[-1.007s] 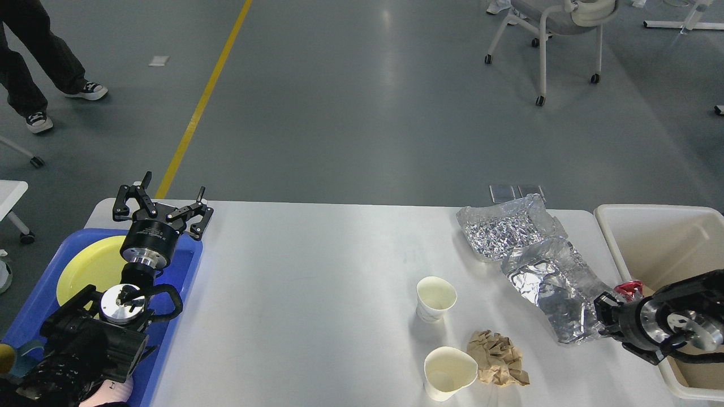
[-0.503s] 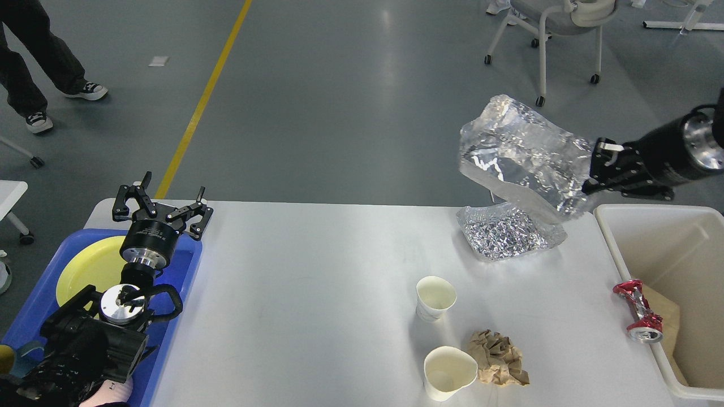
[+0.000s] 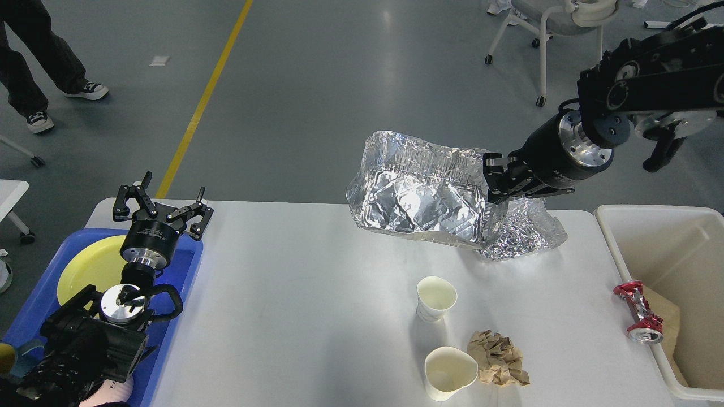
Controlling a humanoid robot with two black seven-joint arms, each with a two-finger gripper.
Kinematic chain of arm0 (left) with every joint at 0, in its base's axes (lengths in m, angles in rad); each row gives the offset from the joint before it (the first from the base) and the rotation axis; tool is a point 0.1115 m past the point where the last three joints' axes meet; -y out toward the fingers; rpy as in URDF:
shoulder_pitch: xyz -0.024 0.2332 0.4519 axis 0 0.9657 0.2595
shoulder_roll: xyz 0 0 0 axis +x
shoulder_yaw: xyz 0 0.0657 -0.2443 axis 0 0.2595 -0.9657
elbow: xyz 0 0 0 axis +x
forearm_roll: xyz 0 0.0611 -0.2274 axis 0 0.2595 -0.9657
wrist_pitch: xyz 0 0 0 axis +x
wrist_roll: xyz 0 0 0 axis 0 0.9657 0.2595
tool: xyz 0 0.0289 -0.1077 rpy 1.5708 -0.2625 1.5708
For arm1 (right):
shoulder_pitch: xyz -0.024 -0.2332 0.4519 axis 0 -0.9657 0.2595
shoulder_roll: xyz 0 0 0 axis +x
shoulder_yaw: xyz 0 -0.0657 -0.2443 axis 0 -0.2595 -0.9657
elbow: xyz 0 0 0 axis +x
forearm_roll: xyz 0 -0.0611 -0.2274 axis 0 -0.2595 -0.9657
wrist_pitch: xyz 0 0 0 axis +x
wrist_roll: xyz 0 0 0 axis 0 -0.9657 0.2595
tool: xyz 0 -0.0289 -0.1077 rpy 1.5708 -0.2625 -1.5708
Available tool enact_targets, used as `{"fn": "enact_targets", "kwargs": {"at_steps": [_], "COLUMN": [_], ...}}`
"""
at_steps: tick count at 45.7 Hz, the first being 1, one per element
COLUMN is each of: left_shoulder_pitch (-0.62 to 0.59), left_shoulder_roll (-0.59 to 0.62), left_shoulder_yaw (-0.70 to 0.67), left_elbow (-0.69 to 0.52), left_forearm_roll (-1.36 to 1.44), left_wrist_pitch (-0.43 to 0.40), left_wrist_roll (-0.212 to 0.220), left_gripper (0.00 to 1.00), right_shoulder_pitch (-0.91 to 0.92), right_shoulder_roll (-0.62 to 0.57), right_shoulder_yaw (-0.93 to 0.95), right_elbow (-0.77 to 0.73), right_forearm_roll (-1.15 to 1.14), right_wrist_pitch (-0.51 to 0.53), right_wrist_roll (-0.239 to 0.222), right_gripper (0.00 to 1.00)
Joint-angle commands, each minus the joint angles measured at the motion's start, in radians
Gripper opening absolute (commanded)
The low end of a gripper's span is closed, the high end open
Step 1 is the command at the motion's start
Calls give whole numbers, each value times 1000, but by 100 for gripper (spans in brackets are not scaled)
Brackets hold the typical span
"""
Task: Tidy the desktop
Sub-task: 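Lift the foil bag and carry it over the white bin, then lower the foil bag into the bin and open the right gripper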
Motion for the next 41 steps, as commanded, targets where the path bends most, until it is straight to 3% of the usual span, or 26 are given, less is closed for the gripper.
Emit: {"fn": "enact_targets", "kwargs": {"at_steps": [1,17,27,37,41], "left_shoulder_pitch": [0,0,0,0,0], "left_shoulder_roll": [0,0,0,0,0], "left_shoulder_yaw": [0,0,0,0,0], "left_elbow": [0,0,0,0,0], "left_forearm_roll": [-1,-1,1,-1,-1], "left_wrist_pitch": [0,0,0,0,0], "left_wrist_roll": [0,0,-1,0,0], "left_gripper": [100,100,100,100,100], "right_shoulder_pitch": [-54,-399,-682,-1134,-1385], "right_shoulder_roll": [-6,-205,-279,-257,-170], "right_shoulder_yaw": [-88,-137,-112,-75,-17], "right_elbow": [-34,-419,-675,-1155,-1408], "right_forearm_roll": [2,17,74,284,359], "right_wrist_pitch": [-77,-129,-234,-327,-330], "right_wrist_roll": [1,1,1,1,1], "right_gripper": [0,0,0,0,0]}}
